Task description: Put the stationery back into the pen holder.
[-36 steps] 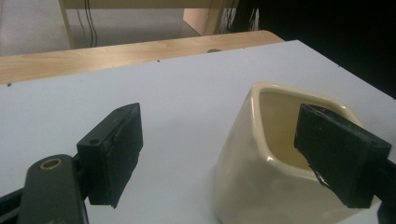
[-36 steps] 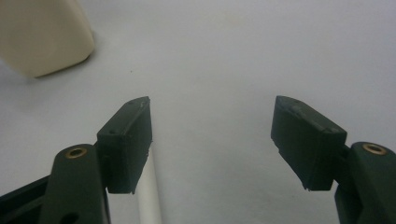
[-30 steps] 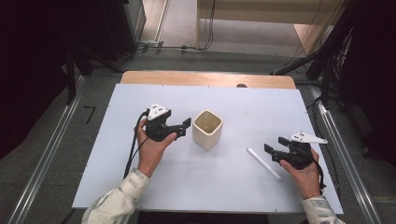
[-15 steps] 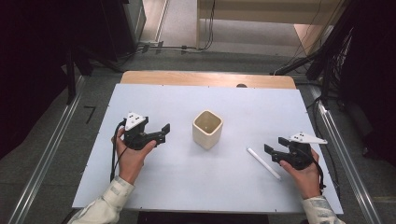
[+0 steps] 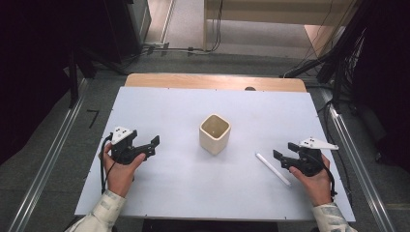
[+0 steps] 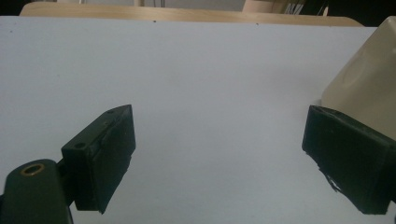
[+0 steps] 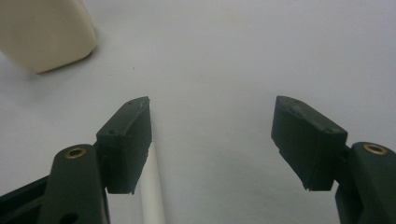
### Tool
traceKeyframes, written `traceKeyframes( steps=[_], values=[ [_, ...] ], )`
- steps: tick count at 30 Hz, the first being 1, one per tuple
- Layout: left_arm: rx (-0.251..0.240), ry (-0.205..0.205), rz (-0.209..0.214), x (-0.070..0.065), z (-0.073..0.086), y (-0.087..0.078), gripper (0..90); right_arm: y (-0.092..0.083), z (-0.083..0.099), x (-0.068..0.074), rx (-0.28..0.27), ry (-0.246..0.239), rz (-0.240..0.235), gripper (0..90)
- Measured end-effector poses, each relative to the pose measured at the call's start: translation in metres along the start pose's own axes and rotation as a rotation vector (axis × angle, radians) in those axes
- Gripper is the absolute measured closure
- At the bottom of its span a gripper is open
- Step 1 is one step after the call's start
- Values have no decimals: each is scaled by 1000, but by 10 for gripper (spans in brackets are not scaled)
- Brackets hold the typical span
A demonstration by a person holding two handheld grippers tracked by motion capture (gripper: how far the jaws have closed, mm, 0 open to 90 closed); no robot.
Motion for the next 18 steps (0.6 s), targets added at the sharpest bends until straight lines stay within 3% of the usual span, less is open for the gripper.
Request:
traceKeyframes(
  steps=[5,18],
  values=[
    [10,-3,-8,9,8,-6,104,1,1,1,6,-5,-1,276],
    [27,-2,-19,16,21,-13,107,5,8,8,26,-24,-8,277]
  ],
)
Point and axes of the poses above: each handheld gripper's, and its own axes: y roughly forward along the jaws, z roughly out of its underside, x roughly to its left, the point moved 10 cm from there along y, roughly forward along the jaws, and after that the axes turned 5 degrees about -y, right-handed, at the moved point
